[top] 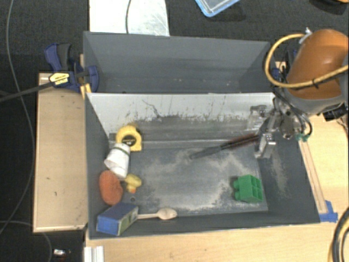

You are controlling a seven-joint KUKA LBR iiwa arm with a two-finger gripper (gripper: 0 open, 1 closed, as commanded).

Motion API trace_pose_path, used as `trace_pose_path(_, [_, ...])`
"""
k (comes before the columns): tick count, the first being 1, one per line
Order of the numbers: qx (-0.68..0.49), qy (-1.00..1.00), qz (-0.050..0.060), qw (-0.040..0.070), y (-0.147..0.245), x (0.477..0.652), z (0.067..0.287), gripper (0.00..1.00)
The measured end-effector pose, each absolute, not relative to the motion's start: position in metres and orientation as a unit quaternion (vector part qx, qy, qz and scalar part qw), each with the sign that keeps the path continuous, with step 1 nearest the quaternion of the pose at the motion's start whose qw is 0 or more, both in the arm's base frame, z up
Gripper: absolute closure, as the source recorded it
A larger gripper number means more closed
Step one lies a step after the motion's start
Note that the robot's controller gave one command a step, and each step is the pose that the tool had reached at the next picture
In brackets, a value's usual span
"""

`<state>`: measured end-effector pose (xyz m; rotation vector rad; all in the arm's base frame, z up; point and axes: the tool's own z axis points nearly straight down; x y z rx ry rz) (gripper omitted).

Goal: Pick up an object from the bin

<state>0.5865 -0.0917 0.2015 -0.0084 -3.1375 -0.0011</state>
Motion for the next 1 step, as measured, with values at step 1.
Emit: trace_pose_path(1, [-0.002,-1.000,0.000,-0.002,-0.0915,0.5880,0.2065,0.00])
